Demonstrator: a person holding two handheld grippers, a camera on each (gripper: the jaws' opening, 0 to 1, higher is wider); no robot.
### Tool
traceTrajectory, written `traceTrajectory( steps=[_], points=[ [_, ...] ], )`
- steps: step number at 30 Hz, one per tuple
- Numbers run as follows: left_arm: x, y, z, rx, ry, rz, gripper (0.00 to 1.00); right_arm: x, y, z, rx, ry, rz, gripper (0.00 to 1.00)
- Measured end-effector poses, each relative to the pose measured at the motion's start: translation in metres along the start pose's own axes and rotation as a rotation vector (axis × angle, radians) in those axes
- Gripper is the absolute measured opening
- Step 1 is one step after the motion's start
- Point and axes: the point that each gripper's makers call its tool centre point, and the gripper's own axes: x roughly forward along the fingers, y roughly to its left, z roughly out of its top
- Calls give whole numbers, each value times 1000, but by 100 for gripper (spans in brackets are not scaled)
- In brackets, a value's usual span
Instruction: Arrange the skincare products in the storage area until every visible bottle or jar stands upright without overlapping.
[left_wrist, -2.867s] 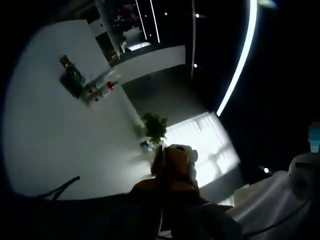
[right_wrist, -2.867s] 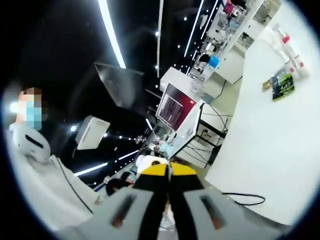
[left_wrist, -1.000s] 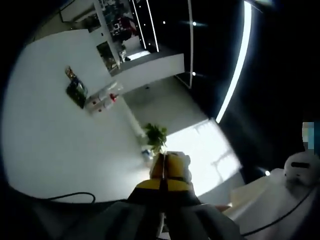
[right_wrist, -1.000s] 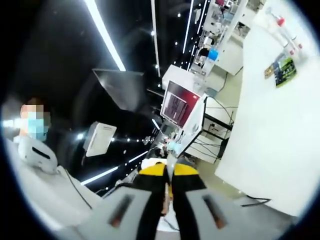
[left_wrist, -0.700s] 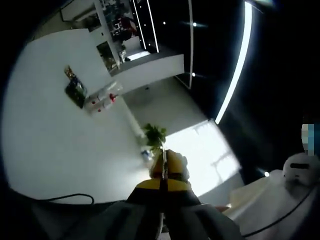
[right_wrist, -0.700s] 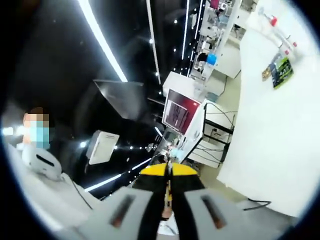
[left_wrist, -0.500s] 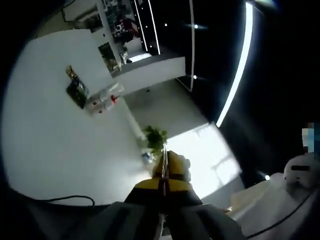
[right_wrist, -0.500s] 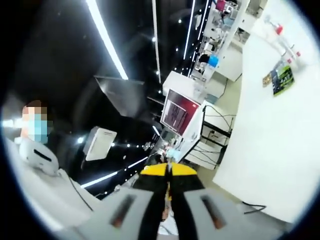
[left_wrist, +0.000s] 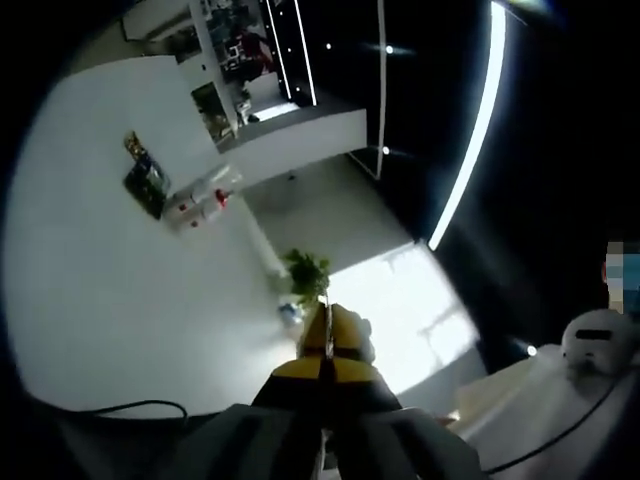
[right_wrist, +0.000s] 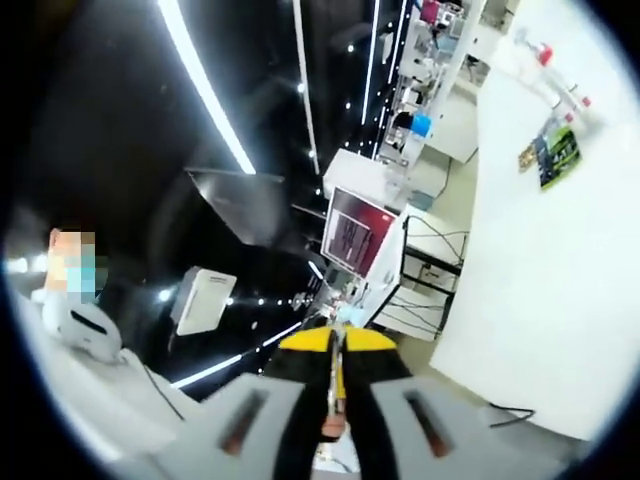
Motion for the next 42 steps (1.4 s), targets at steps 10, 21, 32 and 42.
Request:
traceTrajectory(
  steps=[10, 21, 32, 42],
  points=[
    [-8, 7, 17, -7, -64, 15, 0, -12, -3, -1, -16, 1, -22, 10],
    [-5, 38, 54, -8, -83, 76, 0, -68, -41, 3, -190, -21, -290, 26],
    [7, 79, 124, 31, -72, 178, 0, -140, -79, 15, -357, -100, -569, 30],
    [22, 117, 170, 1, -111, 239, 1, -155, -92, 13, -426, -75, -656, 39]
  ],
)
